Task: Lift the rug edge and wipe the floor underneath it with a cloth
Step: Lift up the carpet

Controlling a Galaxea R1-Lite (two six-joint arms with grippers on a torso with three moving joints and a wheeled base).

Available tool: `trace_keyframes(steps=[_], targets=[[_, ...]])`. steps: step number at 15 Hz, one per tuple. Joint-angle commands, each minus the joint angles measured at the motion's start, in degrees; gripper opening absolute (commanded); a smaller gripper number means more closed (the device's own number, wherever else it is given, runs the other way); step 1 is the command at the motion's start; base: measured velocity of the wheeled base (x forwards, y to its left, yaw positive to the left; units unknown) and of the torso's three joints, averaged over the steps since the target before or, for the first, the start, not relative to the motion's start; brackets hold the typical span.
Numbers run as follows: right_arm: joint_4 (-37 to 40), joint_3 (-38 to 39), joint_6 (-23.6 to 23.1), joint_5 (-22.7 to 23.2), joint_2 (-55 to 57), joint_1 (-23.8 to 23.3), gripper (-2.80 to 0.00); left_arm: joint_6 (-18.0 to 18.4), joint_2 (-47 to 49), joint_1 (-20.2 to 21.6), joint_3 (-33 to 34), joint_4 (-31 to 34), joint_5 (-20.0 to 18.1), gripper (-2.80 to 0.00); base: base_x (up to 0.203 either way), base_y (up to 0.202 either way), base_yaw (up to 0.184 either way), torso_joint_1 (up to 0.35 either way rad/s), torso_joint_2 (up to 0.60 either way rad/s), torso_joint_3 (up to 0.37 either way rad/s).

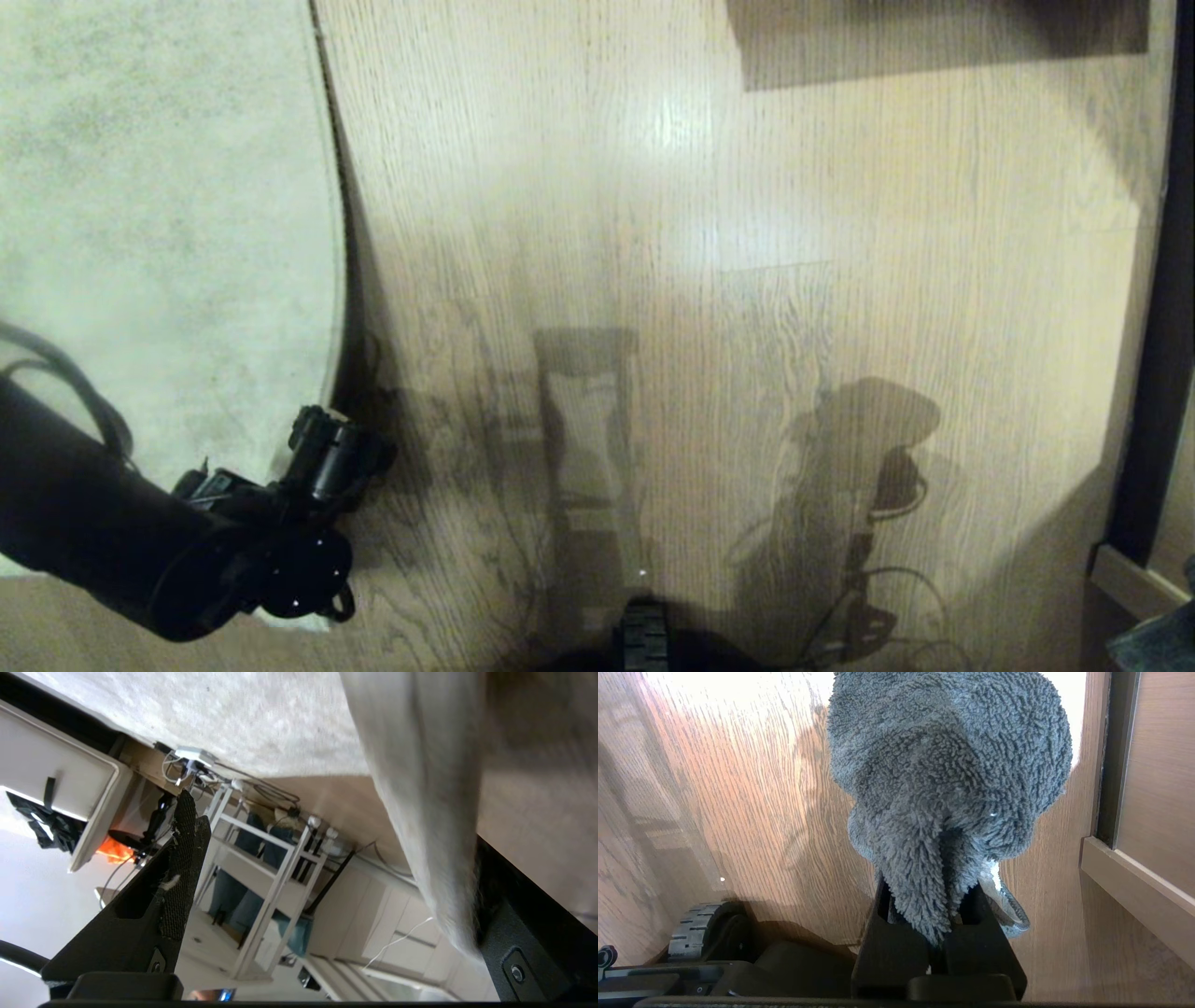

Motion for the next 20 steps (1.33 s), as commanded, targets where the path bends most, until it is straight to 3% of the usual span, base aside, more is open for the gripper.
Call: trace_keyframes(steps=[1,8,11,20], targets=[[-0.03,0.0,0.04,-0.01,0.07,0.01,-2.8,0.1,-1.38,0.06,2.14,-0.27,0.55,0.0,0.0,0.0,0.0,0.0,0.0,0.0],[-0.06,0.0,0.04,-0.01,0.07,0.01,-2.8,0.36,-4.96,-0.55,9.38,-0.02,2.97,0.0,0.0,0.0,0.0,0.0,0.0,0.0],[0.01,0.0,0.04,-0.01,0.07,0.01,-2.8,2.37,-4.96,-0.82,9.3,-0.01,2.97,0.0,0.0,0.0,0.0,0.0,0.0,0.0],[-0.06,0.0,0.04,-0.01,0.07,0.01,-2.8,1.86,-5.4,-1.07,10.61,-0.35,2.94,0.0,0.0,0.0,0.0,0.0,0.0,0.0]])
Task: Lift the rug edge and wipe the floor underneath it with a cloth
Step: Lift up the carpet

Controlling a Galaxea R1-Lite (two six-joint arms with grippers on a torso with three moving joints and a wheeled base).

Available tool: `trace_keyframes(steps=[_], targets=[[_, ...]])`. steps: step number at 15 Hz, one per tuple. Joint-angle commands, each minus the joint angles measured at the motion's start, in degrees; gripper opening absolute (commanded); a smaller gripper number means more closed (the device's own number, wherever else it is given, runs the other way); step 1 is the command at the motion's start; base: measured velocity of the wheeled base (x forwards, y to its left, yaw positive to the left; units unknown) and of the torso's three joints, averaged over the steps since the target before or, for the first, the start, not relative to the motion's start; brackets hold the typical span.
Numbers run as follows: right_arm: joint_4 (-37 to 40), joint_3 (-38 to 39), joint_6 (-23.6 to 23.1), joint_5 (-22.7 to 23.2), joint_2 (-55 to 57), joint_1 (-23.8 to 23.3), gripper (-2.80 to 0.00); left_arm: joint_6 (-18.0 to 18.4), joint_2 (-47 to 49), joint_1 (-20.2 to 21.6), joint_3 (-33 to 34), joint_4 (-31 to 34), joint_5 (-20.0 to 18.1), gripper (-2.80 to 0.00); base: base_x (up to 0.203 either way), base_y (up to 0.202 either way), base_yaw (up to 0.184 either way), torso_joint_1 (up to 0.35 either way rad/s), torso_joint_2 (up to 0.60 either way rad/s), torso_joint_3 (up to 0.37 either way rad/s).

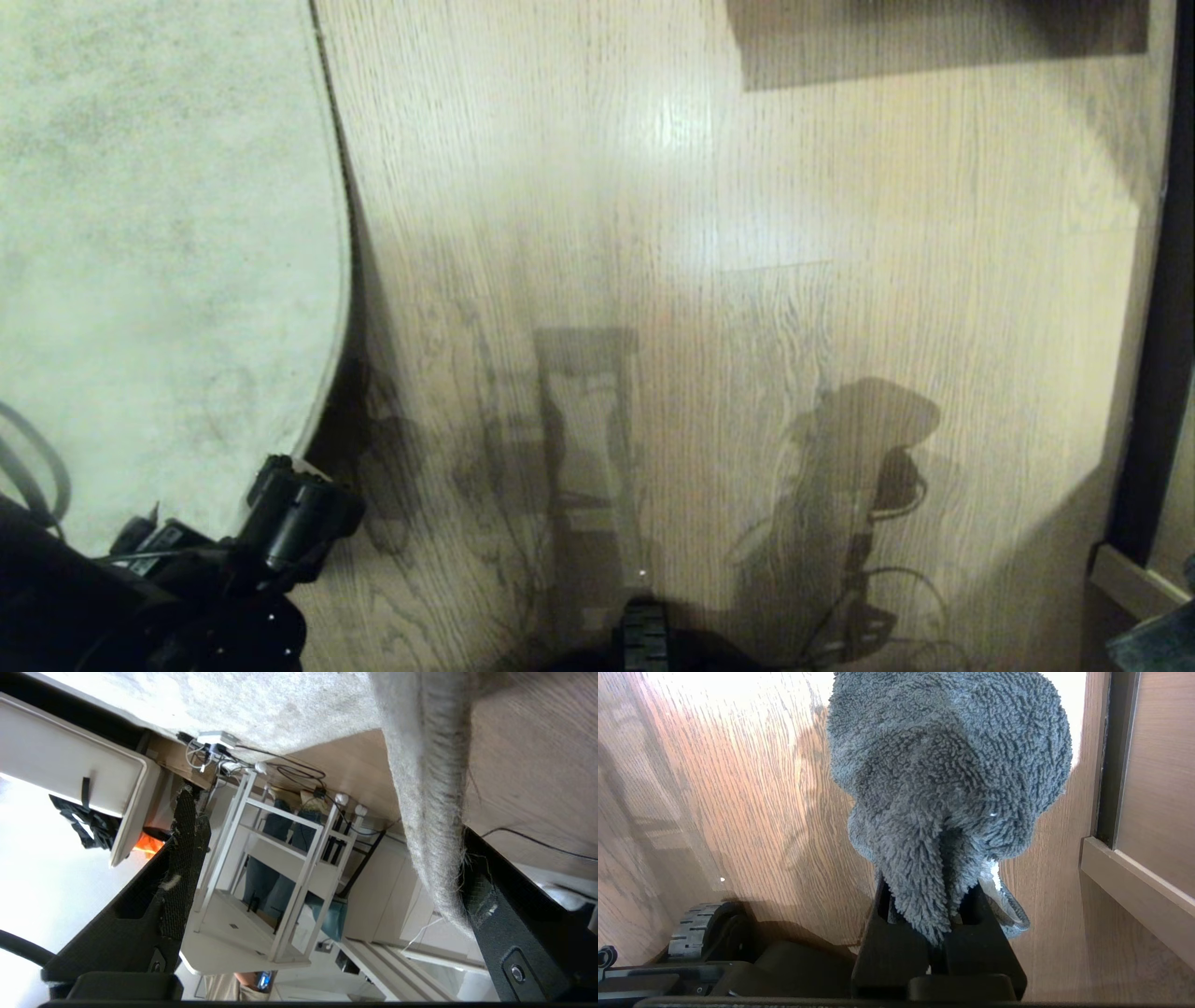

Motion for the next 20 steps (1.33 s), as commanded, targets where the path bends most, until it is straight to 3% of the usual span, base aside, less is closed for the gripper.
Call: trace_keyframes(steps=[1,14,20], targets=[[-0.03,0.0,0.02,0.01,0.07,0.01,-2.8,0.1,-0.21,0.1,0.17,0.08,0.16,-2.8,0.0,0.0,0.0,0.0,0.0,0.0],[-0.03,0.0,0.02,0.01,0.07,0.01,-2.8,0.22,0.32,-0.07,-0.45,0.72,-0.36,-2.8,0.0,0.0,0.0,0.0,0.0,0.0],[-0.03,0.0,0.02,0.01,0.07,0.01,-2.8,0.19,1.52,0.17,1.91,-8.74,-0.36,-2.8,0.0,0.0,0.0,0.0,0.0,0.0]])
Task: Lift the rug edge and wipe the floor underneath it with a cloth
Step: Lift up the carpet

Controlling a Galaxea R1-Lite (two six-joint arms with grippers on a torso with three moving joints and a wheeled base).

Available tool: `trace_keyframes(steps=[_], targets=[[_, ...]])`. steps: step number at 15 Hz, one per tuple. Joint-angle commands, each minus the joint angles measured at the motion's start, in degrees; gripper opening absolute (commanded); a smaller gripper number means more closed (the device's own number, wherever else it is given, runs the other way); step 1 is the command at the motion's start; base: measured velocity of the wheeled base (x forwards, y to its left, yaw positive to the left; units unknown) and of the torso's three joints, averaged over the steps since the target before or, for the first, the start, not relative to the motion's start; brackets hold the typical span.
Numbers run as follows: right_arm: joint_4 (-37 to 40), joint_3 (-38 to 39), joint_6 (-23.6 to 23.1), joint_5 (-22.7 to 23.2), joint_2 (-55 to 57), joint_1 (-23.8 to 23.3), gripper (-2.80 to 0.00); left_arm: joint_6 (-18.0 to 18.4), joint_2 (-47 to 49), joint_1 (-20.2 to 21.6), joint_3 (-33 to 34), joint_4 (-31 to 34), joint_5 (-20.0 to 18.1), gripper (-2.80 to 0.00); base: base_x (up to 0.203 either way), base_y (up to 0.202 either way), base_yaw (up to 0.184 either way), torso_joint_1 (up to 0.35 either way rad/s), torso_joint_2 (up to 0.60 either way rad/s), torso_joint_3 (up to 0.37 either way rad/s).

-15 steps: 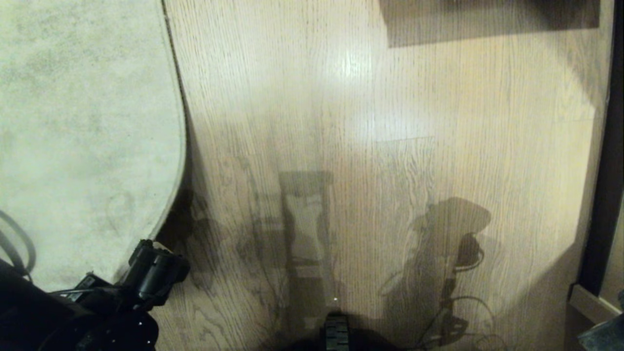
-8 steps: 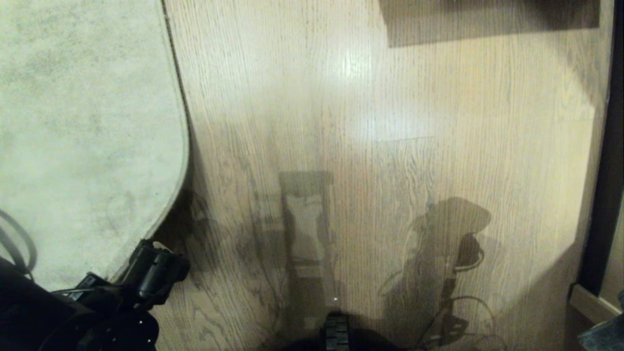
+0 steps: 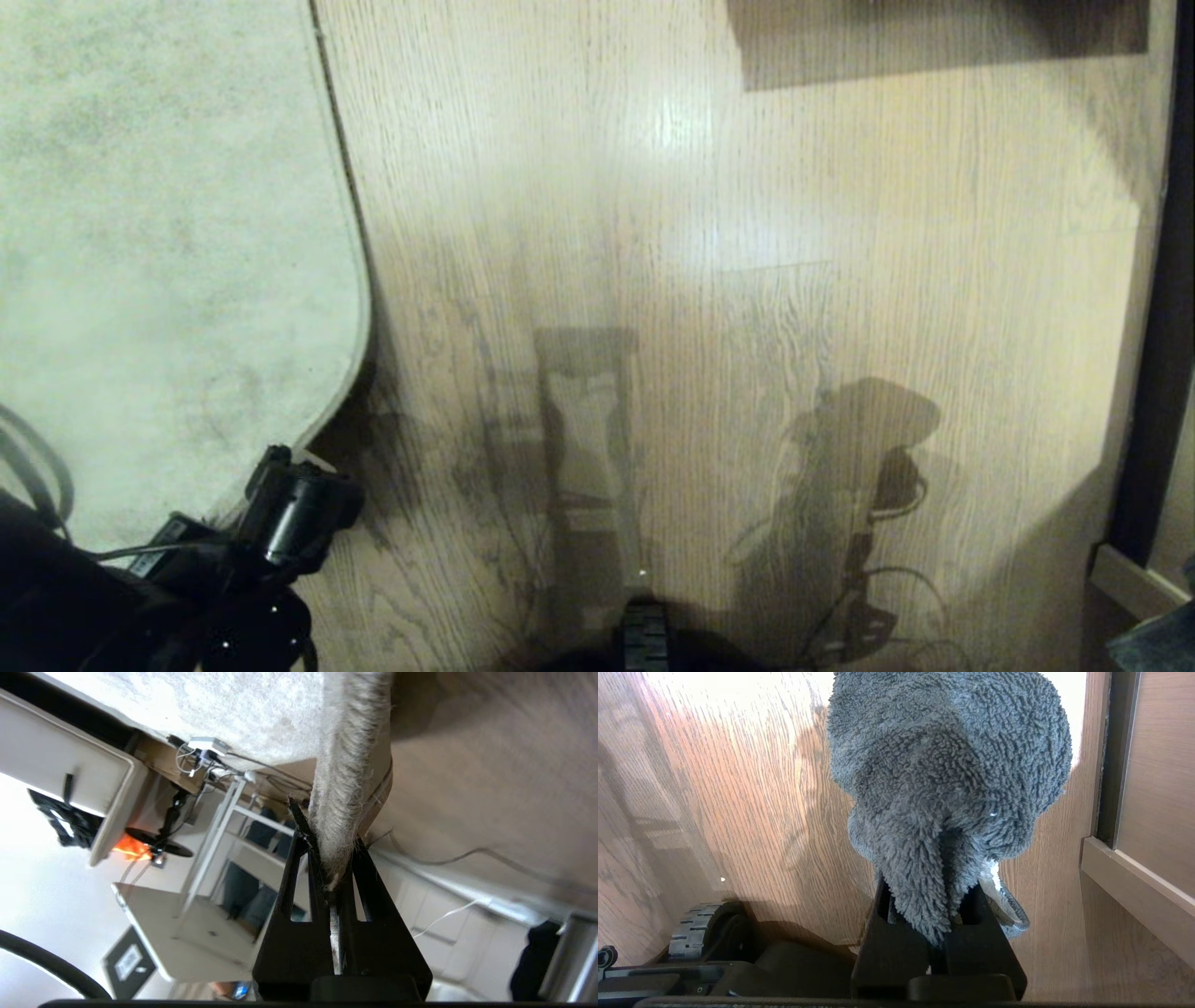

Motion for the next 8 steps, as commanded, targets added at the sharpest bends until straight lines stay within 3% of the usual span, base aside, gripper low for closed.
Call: trace_keyframes(steps=[1,8], targets=[[0.04,0.0,0.02,-0.03,0.07,0.01,-2.8,0.0,0.69,0.27,2.3,-3.08,0.32,-2.8,0.0,0.0,0.0,0.0,0.0,0.0],[-0.05,0.0,0.02,-0.03,0.07,0.01,-2.8,-2.29,0.69,0.36,6.21,-7.91,-1.88,-2.8,0.0,0.0,0.0,0.0,0.0,0.0]])
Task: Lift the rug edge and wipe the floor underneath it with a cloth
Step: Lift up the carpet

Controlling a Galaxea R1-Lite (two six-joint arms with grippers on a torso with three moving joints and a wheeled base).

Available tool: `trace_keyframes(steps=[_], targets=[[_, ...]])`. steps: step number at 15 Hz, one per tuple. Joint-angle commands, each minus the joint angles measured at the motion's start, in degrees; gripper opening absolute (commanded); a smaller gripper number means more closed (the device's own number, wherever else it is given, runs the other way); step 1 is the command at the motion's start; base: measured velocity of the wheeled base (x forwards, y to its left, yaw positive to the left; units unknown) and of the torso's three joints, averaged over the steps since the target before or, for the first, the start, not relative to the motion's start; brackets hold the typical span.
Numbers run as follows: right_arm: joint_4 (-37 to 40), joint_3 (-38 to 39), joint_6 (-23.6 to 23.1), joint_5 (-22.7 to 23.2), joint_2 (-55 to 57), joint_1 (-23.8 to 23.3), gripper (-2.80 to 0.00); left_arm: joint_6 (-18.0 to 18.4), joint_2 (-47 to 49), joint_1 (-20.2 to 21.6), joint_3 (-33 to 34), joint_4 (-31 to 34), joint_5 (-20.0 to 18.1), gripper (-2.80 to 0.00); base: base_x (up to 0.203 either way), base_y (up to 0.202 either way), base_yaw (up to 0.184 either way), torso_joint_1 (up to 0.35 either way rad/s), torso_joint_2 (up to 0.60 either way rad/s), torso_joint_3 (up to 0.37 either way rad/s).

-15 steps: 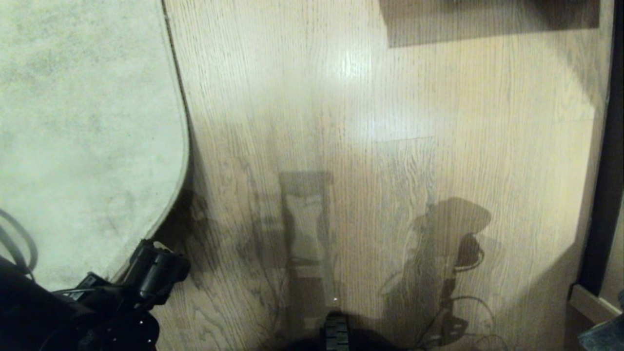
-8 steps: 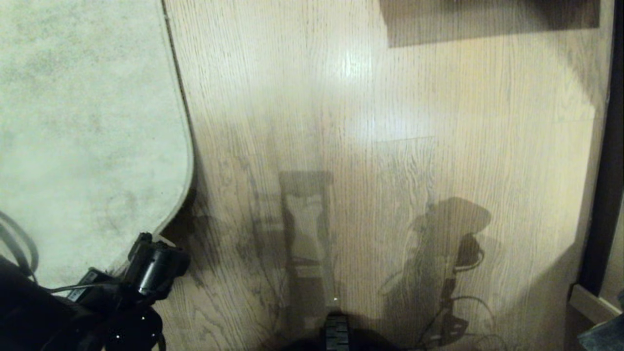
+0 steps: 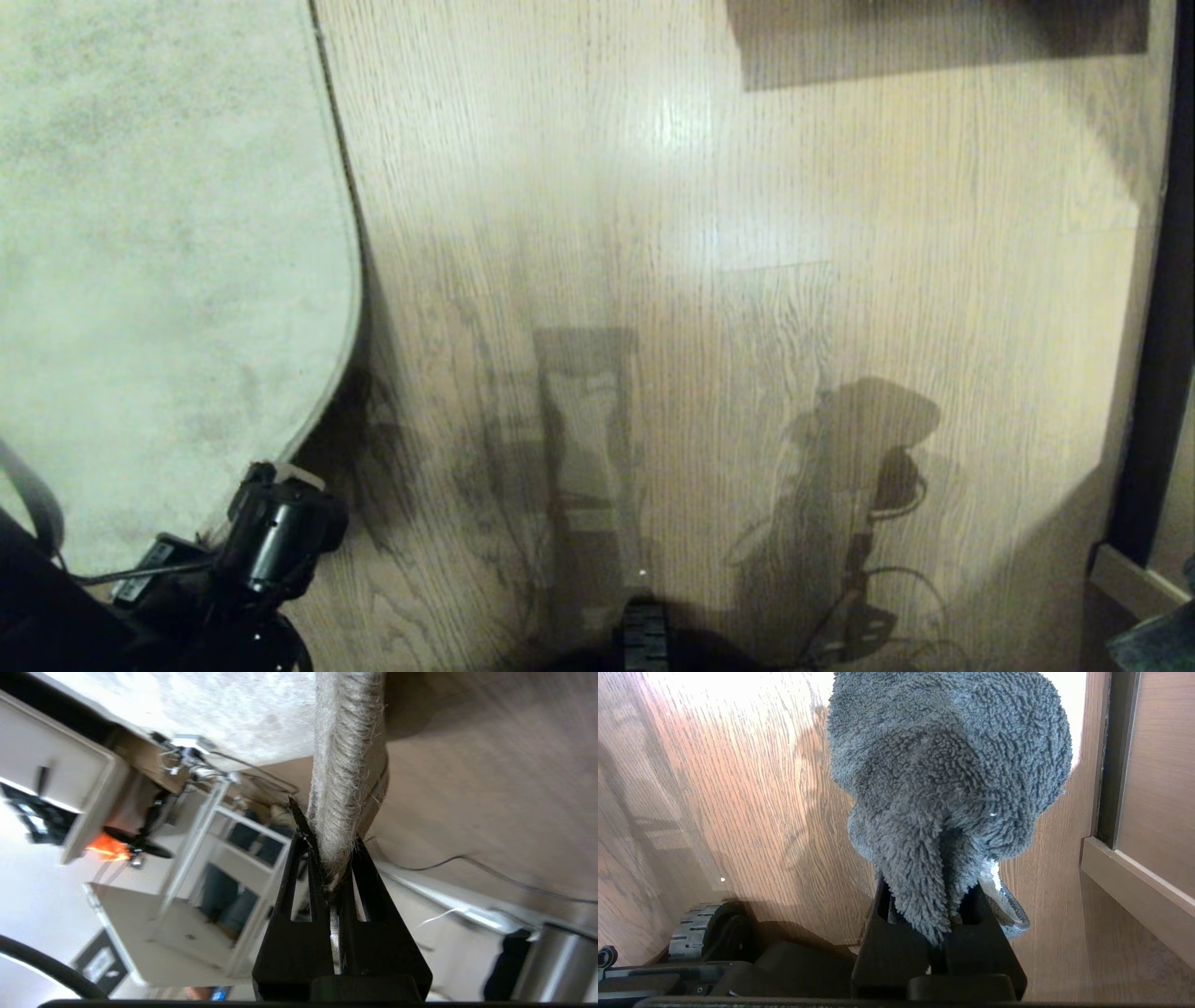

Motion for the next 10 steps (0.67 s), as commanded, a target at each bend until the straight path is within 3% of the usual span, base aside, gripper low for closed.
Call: trace_keyframes(steps=[1,4,6,10], targets=[[-0.03,0.0,0.02,-0.01,0.07,0.01,-2.8,-1.08,0.13,-0.09,2.2,-2.11,-0.29,-2.8,0.0,0.0,0.0,0.0,0.0,0.0],[-0.03,0.0,0.02,-0.01,0.07,0.01,-2.8,-5.29,0.65,-0.58,5.55,-5.61,-0.98,-2.8,0.0,0.0,0.0,0.0,0.0,0.0],[0.04,0.0,0.02,-0.01,0.07,0.01,-2.8,-9.54,4.82,-3.68,7.35,-9.37,-3.41,-2.8,0.0,0.0,0.0,0.0,0.0,0.0],[0.06,0.0,0.02,-0.01,0.07,0.01,-2.8,-11.07,5.03,-3.71,9.38,-13.94,-3.98,-2.8,0.0,0.0,0.0,0.0,0.0,0.0]])
